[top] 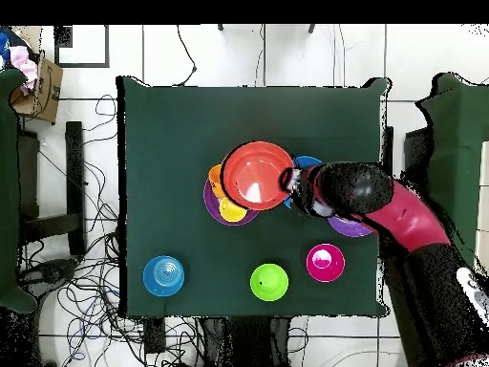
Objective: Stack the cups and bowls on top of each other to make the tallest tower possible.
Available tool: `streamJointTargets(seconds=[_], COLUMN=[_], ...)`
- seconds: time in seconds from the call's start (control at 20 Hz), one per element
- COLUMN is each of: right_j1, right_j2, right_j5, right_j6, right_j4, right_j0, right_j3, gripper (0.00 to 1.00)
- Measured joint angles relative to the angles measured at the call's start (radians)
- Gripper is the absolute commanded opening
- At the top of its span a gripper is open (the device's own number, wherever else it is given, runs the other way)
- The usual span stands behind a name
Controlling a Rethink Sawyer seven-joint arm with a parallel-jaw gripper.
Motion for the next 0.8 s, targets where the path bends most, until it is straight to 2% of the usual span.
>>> streamJointTargets(seconds=[0.45,0.8], right_j1=[0.082,0.118], right_j2=[0.204,0.302], right_j5=[-0.030,-0.043], right_j6=[0.000,0.000], right_j4=[0.000,-0.028], right_j0=[-0.079,-0.133], right_j3=[0.049,0.088], gripper=[0.00,0.00])
